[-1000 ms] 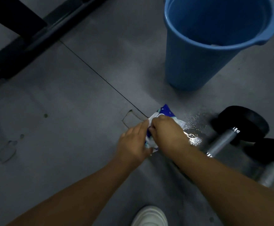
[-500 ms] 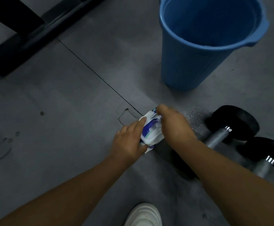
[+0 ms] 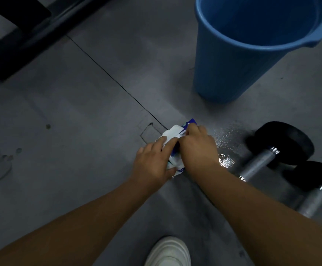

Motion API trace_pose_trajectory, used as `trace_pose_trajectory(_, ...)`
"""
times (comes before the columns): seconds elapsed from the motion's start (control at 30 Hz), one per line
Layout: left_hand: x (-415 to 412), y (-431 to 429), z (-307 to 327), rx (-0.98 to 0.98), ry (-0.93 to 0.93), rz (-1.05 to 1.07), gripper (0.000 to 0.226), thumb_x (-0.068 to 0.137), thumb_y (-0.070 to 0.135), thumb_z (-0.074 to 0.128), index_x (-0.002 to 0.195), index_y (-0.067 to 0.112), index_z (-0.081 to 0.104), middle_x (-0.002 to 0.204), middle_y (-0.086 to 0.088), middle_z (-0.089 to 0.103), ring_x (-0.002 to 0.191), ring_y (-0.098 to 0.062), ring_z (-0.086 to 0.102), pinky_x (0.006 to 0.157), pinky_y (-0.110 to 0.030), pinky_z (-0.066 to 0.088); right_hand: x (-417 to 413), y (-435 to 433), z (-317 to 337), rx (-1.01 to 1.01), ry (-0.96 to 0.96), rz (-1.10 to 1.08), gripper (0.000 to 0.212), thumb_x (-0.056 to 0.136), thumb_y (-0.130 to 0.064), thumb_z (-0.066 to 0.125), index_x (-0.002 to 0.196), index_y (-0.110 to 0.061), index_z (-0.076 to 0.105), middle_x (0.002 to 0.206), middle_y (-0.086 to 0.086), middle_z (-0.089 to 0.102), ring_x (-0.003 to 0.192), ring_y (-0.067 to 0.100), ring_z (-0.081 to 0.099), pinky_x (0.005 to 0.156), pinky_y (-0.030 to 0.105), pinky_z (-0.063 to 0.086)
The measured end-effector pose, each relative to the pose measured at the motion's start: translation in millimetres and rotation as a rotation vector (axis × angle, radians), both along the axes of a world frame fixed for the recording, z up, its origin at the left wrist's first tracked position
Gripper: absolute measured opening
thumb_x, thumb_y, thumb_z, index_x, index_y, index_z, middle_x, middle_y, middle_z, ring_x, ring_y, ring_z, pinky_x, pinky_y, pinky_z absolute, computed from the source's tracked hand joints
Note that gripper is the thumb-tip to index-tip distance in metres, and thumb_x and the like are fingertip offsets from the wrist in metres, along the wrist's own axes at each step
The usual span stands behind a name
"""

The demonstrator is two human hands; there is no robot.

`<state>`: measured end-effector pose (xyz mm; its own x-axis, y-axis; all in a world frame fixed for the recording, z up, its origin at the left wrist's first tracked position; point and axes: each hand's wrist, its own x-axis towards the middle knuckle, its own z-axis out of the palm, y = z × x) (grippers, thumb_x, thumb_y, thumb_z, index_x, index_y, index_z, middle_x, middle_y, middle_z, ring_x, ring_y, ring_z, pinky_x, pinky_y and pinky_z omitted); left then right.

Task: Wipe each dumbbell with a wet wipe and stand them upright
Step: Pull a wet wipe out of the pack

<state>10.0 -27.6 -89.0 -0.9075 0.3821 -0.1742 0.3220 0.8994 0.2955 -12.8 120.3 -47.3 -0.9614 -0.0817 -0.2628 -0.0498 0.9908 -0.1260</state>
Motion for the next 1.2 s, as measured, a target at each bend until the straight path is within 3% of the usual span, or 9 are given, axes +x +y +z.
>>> trace_pose_trajectory(0.23, 3, 5, -2, 0.043, -0.022, 0.092, 0.101, 0.065, 0.078, 0.05, 0.144, 0.016, 0.039, 0.145, -0.001, 0.048, 0.119, -0.024, 0.055, 0.092, -0.044, 0.047, -8, -2, -14, -0.015, 0.06, 0.078, 0.016, 0.072, -0.018, 0.072, 0.082, -0.006, 0.07, 0.099, 0.011, 0.057, 0.095, 0.031, 0.055, 0.073, 0.037, 0.044)
trace_pose_trajectory(0.33, 2, 10, 1, -0.043, -0.01, 0.097, 0.098, 0.073, 0.083, 0.039, 0.149, 0.021, 0.03, 0.155, 0.001, 0.035, 0.129, -0.021, 0.046, 0.098, -0.039, 0.04, -13, 8, -20, -0.226, -0.042, -0.016, 0.022, 0.083, -0.019, 0.058, 0.094, -0.003, 0.069, 0.111, 0.011, 0.051, 0.105, 0.027, 0.046, 0.081, 0.032, 0.04)
trace_pose_trajectory(0.4, 2, 9, 2, -0.07, -0.005, 0.083, 0.087, 0.083, 0.073, 0.045, 0.151, 0.023, 0.024, 0.158, 0.003, 0.029, 0.132, -0.019, 0.041, 0.1, -0.037, 0.036, -16, 14, -17, -0.386, -0.073, -0.118, 0.018, 0.082, -0.021, 0.061, 0.081, -0.006, 0.07, 0.102, 0.01, 0.053, 0.099, 0.023, 0.049, 0.082, 0.029, 0.039)
trace_pose_trajectory(0.5, 1, 10, 4, -0.083, 0.028, 0.098, 0.081, 0.085, 0.064, 0.054, 0.149, 0.023, 0.029, 0.153, 0.002, 0.038, 0.127, -0.021, 0.046, 0.096, -0.037, 0.038, -17, 17, -11, -0.537, -0.159, -0.208, 0.02, 0.078, -0.019, 0.065, 0.06, -0.011, 0.06, 0.086, 0.004, 0.053, 0.092, 0.019, 0.05, 0.079, 0.025, 0.037)
trace_pose_trajectory(0.63, 0, 12, 3, -0.129, 0.121, 0.089, 0.076, 0.081, 0.058, 0.064, 0.142, 0.02, 0.04, 0.142, -0.001, 0.051, 0.113, -0.024, 0.056, 0.085, -0.038, 0.044, -17, 24, 3, -0.857, -0.393, -0.42, 0.024, 0.077, -0.014, 0.063, 0.059, -0.001, 0.054, 0.076, 0.007, 0.054, 0.071, 0.02, 0.052, 0.065, 0.032, 0.045)
trace_pose_trajectory(0.73, -2, 11, 3, -0.121, 0.126, 0.083, 0.074, 0.081, 0.055, 0.066, 0.142, 0.022, 0.04, 0.143, 0.001, 0.049, 0.114, -0.023, 0.055, 0.085, -0.037, 0.043, -17, 33, 19, -1.017, -0.524, -0.522, 0.021, 0.079, -0.011, 0.057, 0.057, -0.013, 0.057, 0.07, 0.005, 0.06, 0.065, 0.016, 0.054, 0.058, 0.022, 0.043)
trace_pose_trajectory(0.93, -6, 11, 9, -0.097, 0.092, 0.066, 0.072, 0.081, 0.054, 0.064, 0.141, 0.025, 0.039, 0.144, 0.006, 0.046, 0.118, -0.023, 0.052, 0.088, -0.039, 0.042, -17, 26, 18, -0.631, -0.307, -0.239, 0.028, 0.078, -0.037, 0.067, 0.075, -0.009, 0.061, 0.078, -0.001, 0.06, 0.071, 0.013, 0.053, 0.062, 0.027, 0.04)
trace_pose_trajectory(1.0, -5, 11, 8, -0.093, 0.124, 0.061, 0.07, 0.079, 0.054, 0.066, 0.137, 0.023, 0.045, 0.138, 0.004, 0.052, 0.111, -0.024, 0.056, 0.082, -0.039, 0.043, -20, 24, 13, -0.469, -0.245, -0.086, 0.014, 0.078, -0.027, 0.068, 0.078, -0.012, 0.067, 0.088, 0.004, 0.064, 0.075, 0.016, 0.055, 0.062, 0.024, 0.037)
trace_pose_trajectory(1.2, -6, 11, 2, -0.17, 0.148, 0.061, 0.068, 0.08, 0.054, 0.065, 0.137, 0.026, 0.04, 0.136, 0.007, 0.052, 0.107, -0.02, 0.055, 0.082, -0.036, 0.039, -16, 25, 13, -0.73, -0.155, -0.33, 0.014, 0.076, -0.018, 0.074, 0.065, -0.016, 0.066, 0.086, -0.001, 0.057, 0.079, 0.012, 0.055, 0.07, 0.022, 0.039)
